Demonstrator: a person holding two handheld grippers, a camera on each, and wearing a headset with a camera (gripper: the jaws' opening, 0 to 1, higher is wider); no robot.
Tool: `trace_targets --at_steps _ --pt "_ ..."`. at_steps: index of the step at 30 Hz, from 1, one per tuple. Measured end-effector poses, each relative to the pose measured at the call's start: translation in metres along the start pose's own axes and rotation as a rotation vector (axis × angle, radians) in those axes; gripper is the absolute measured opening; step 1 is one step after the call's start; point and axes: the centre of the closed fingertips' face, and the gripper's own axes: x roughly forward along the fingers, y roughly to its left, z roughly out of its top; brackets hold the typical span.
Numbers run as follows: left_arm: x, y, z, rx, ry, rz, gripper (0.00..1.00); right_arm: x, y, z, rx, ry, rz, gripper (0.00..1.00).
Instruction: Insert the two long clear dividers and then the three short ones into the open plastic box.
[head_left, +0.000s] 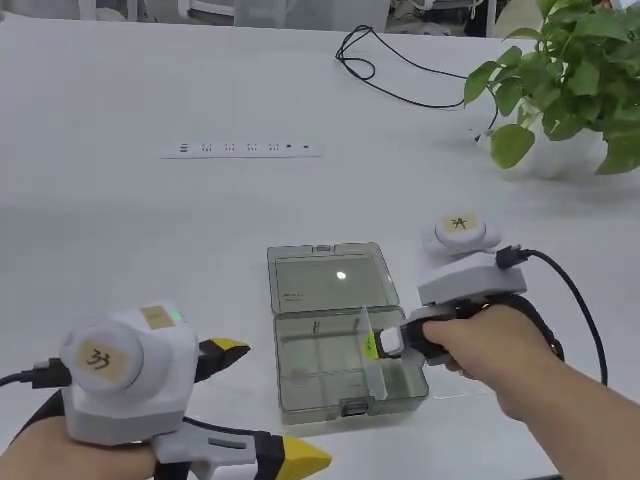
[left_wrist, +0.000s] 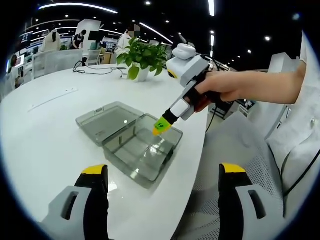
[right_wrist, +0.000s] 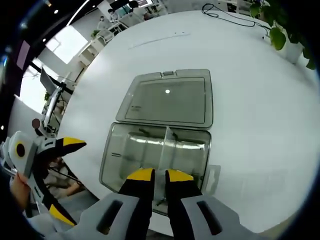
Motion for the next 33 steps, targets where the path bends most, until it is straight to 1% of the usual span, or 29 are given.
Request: trace_targets --at_steps 6,20,27,33 --pt "0.000 0.002 -0.001 0.001 0.005 0.005 0.94 0.004 -0.002 -0.002 -0.008 0.007 0.007 0.10" --pt "-0.002 0.002 0.007 -0.005 -0.009 0.015 0.93 0.004 -0.001 -0.003 -0.010 -0.010 0.044 0.11" --pt "-0.002 0.001 0.010 -0.006 -0.015 0.020 0.93 -0.003 0.001 -0.003 0.000 -0.029 0.081 0.11" --pt "-0.002 0.000 0.012 -0.007 -0.016 0.022 0.92 -0.012 0.002 0.002 -0.010 -0.061 0.105 0.13"
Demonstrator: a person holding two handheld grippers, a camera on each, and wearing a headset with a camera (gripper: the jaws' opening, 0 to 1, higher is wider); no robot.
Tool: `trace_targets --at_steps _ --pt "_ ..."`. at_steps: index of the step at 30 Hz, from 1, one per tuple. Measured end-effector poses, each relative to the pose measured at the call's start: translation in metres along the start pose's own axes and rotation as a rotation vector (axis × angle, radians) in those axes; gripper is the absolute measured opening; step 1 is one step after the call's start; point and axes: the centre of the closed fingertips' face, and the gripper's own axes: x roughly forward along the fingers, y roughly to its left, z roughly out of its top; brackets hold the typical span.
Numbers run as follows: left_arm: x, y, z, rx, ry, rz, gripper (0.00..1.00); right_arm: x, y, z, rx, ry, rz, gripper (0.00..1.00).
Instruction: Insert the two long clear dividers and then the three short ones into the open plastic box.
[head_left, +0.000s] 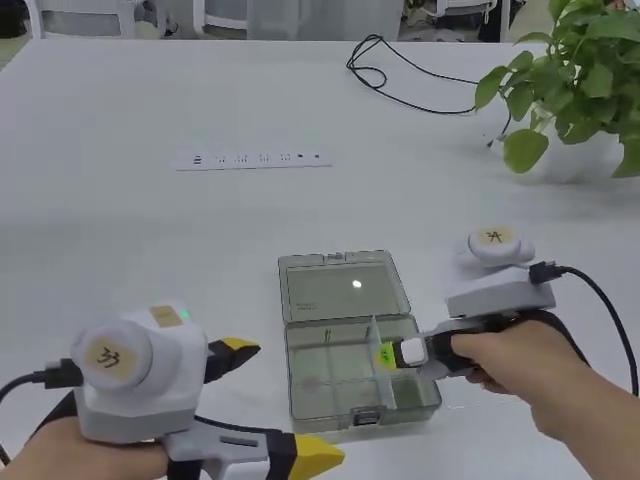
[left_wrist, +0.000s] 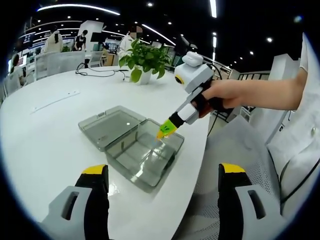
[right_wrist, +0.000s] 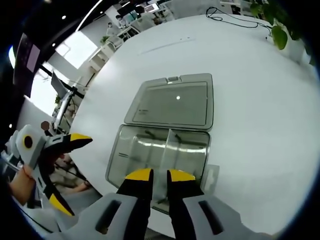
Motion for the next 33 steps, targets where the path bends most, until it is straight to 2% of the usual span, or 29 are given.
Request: trace_targets --at_steps 13,20,24,25,27,30,33 --pt "-0.003 -0.001 0.003 -0.011 -0.006 0.023 0.92 -0.026 0.011 0.012 -0.070 -0.076 0.083 0.23" --pt "-0.008 -0.002 0.008 -0.020 -0.024 0.048 0.92 -0.041 0.017 0.011 -0.102 -0.086 0.136 0.28" --pt "-0.010 -0.002 0.009 -0.028 -0.031 0.061 0.92 -0.049 0.020 0.010 -0.166 -0.100 0.165 0.31" --pt "-0.011 -0.002 0.009 -0.030 -0.033 0.064 0.92 -0.052 0.022 0.014 -0.213 -0.127 0.174 0.32" --pt "-0.013 -0.002 0.009 -0.036 -0.036 0.072 0.92 -0.057 0.023 0.013 -0.214 -0.123 0.179 0.34" --pt "-0.016 -0.001 0.010 -0.040 -0.040 0.085 0.92 -0.065 0.026 0.015 -0.244 -0.145 0.210 0.42" --pt "-0.018 0.000 0.011 -0.046 -0.044 0.098 0.92 -0.074 0.028 0.017 -0.339 -0.170 0.225 0.50"
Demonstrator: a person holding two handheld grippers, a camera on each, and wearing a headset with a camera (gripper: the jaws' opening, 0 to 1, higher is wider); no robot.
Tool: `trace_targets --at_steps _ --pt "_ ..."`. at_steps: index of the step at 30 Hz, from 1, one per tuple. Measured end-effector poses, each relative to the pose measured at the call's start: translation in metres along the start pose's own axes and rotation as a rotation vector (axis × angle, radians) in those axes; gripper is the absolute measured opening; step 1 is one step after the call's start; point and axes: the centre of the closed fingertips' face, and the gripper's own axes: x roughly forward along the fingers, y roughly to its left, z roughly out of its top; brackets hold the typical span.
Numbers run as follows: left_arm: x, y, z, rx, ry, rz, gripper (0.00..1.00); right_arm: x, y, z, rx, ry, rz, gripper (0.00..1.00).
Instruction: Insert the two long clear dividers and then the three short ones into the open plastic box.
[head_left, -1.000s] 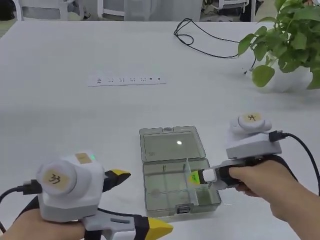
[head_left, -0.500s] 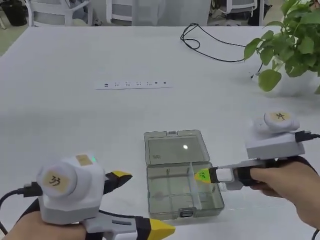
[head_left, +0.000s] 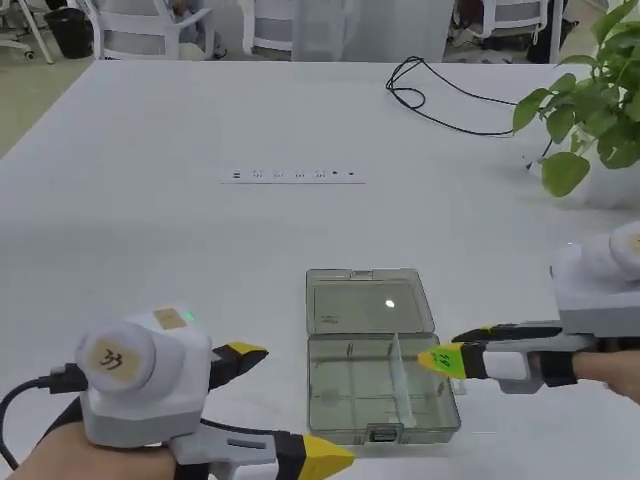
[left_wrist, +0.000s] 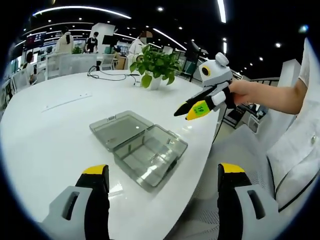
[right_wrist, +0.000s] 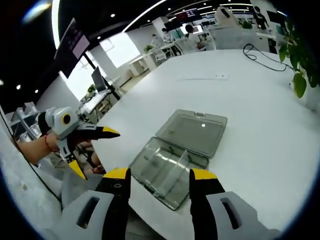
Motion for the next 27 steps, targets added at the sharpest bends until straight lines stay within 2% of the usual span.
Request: trace_targets --at_steps 3,8,15,24,27 --pt "-0.002 0.001 0.001 -0.003 -0.004 0.013 0.92 -0.009 0.002 -0.002 -0.089 0.007 0.017 0.57" --pt "-0.005 0.003 0.001 -0.005 -0.005 0.032 0.91 -0.018 0.001 -0.006 -0.162 0.009 0.039 0.65" --pt "-0.009 0.008 -0.001 -0.021 0.003 0.064 0.90 -0.026 -0.001 -0.015 -0.240 0.009 0.068 0.71" --pt "-0.010 0.021 -0.015 -0.053 0.058 0.124 0.88 -0.031 -0.008 -0.031 -0.333 0.004 0.094 0.81" --pt "-0.009 0.027 -0.025 -0.068 0.106 0.155 0.86 -0.032 -0.012 -0.038 -0.367 0.000 0.102 0.82"
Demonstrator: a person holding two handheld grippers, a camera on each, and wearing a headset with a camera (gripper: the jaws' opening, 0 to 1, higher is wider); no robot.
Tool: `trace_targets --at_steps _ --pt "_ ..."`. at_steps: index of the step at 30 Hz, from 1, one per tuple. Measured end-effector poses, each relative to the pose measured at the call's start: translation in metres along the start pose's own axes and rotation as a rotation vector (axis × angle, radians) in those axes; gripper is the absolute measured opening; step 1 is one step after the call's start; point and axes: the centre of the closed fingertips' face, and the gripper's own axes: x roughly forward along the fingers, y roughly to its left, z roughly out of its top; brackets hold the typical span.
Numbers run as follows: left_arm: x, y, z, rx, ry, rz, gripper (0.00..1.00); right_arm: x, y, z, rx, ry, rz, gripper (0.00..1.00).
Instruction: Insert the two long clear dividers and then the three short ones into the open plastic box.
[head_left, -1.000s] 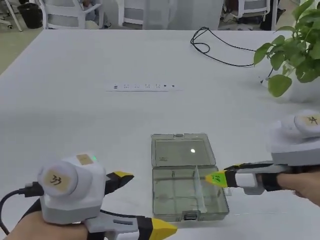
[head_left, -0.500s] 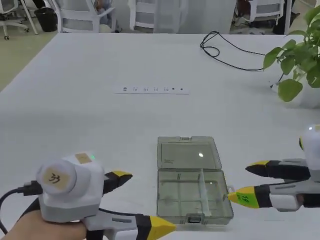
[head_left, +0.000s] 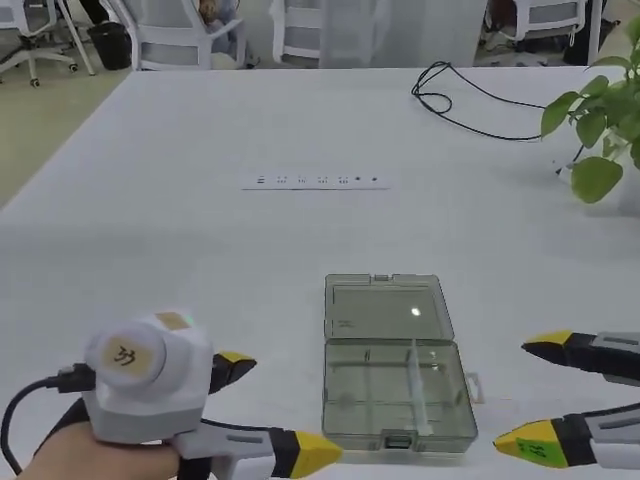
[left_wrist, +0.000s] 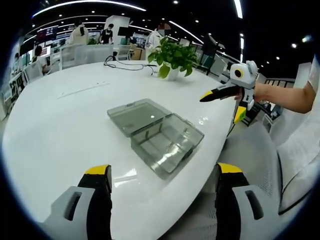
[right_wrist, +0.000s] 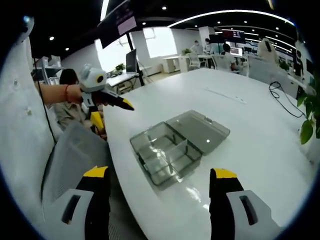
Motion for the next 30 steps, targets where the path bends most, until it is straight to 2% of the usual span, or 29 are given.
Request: trace_targets --at_steps 4,5,7,9,11,13,14,16,23,30 --pt "0.004 0.009 -0.012 -0.010 0.064 0.037 0.81 -0.002 -0.004 -0.010 -0.006 0.013 -0.005 0.83" --pt "0.007 0.011 -0.013 -0.012 0.063 0.042 0.80 -0.003 -0.004 -0.011 -0.008 0.010 -0.006 0.83" --pt "0.009 0.016 -0.019 -0.046 0.092 0.070 0.78 -0.005 -0.004 -0.012 -0.003 0.001 -0.007 0.82" --pt "0.015 0.025 -0.025 -0.031 0.123 0.107 0.74 -0.006 -0.004 -0.013 0.003 -0.007 -0.013 0.82" --pt "0.019 0.031 -0.031 -0.049 0.155 0.133 0.71 -0.007 -0.005 -0.014 0.004 -0.007 -0.016 0.81" --pt "0.025 0.035 -0.033 -0.060 0.167 0.148 0.69 -0.008 -0.005 -0.014 0.011 -0.017 -0.019 0.81" --pt "0.026 0.039 -0.037 -0.061 0.192 0.165 0.68 -0.008 -0.004 -0.014 0.011 -0.020 -0.018 0.81" --pt "0.030 0.041 -0.039 -0.064 0.202 0.173 0.65 -0.009 -0.004 -0.014 0.010 -0.026 -0.019 0.82" --pt "0.038 0.051 -0.054 -0.061 0.276 0.228 0.58 -0.012 -0.004 -0.018 0.017 -0.038 -0.024 0.82" --pt "0.044 0.057 -0.066 -0.053 0.331 0.257 0.50 -0.012 -0.004 -0.018 0.018 -0.044 -0.028 0.81"
